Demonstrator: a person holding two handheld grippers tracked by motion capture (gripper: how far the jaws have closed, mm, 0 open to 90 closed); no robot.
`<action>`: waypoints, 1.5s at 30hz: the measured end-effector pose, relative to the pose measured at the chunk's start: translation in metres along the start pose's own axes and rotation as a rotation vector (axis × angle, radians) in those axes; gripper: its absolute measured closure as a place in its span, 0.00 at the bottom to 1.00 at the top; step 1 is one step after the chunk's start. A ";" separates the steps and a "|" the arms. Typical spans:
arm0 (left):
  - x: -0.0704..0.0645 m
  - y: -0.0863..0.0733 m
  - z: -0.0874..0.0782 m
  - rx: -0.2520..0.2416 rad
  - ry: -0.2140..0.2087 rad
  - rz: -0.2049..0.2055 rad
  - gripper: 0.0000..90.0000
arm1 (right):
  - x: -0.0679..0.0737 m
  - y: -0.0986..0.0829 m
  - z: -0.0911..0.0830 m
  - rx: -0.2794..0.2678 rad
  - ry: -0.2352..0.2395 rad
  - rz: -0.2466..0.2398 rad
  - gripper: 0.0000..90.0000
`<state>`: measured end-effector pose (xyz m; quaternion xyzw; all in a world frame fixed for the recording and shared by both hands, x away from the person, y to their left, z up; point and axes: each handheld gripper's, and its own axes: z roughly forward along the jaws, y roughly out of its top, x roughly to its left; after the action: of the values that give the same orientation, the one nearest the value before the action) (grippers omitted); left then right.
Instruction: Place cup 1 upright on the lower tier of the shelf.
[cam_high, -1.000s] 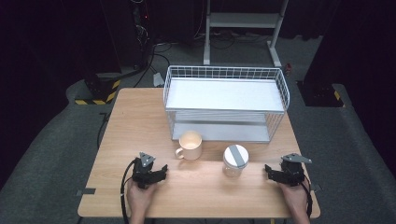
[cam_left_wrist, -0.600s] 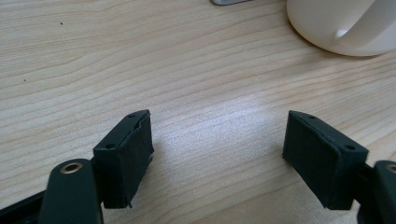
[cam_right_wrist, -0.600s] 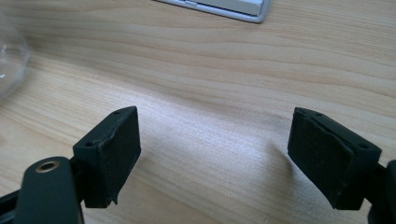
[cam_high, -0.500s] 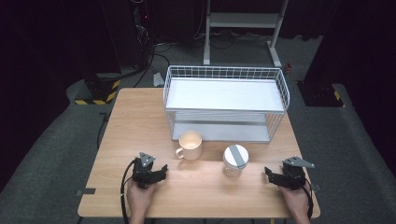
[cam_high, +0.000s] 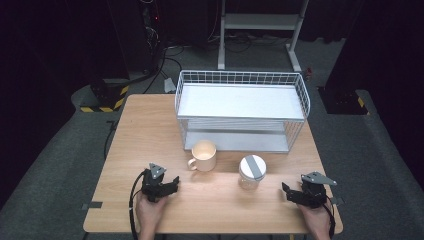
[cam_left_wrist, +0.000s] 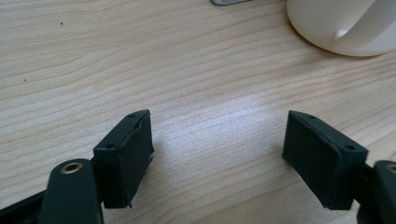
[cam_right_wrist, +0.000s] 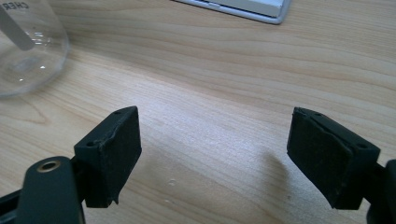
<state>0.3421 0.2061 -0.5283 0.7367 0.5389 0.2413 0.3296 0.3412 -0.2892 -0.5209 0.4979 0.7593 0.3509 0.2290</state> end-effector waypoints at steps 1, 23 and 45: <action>0.000 0.000 0.000 0.000 0.000 0.000 0.27 | 0.001 0.000 -0.001 0.001 0.001 0.002 0.20; 0.000 0.000 0.000 0.000 0.001 0.002 0.27 | 0.022 -0.003 -0.008 -0.028 0.051 -0.060 0.19; 0.000 0.000 0.000 0.001 0.005 -0.002 0.27 | 0.052 0.000 -0.017 -0.065 0.187 -0.102 0.14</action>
<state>0.3420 0.2064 -0.5283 0.7357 0.5406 0.2424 0.3282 0.3090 -0.2462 -0.5096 0.4158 0.7901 0.4081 0.1906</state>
